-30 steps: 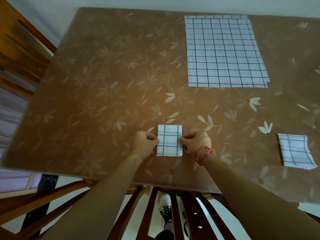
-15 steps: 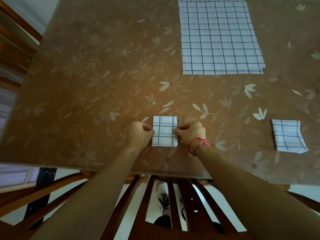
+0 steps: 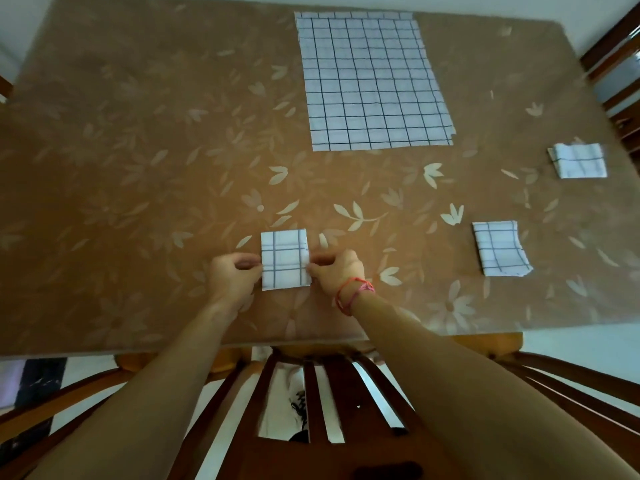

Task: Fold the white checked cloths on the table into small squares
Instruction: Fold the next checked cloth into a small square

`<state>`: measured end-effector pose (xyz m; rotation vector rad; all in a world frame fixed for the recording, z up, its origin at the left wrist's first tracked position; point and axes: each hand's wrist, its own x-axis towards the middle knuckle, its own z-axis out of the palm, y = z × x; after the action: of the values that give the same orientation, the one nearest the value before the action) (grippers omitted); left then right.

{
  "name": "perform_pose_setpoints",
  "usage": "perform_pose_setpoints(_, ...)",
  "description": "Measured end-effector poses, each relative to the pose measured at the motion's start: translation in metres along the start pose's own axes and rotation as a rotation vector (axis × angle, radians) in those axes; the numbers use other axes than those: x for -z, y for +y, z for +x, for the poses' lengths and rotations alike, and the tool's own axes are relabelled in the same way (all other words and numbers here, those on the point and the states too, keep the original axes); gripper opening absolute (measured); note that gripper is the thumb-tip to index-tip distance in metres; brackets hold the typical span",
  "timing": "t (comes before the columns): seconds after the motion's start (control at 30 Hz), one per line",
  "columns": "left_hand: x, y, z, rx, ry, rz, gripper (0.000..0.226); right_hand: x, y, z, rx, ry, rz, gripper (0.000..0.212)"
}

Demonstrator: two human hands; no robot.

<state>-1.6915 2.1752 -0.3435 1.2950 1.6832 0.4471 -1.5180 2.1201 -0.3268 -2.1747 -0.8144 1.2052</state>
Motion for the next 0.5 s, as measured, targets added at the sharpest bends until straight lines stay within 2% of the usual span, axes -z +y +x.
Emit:
perform_pose_setpoints(0.13,0.0001,-0.0014,-0.0047,0.048,0.006,-0.109,0.026,-0.0045,-0.0003,-0.002,-0.016,0.013,0.012,0.015)
perform_pose_setpoints(0.5,0.0,-0.0035,-0.0055,0.056,-0.022,-0.17,0.032,-0.0084,-0.0002,0.0004,-0.049,0.066,0.064,0.023)
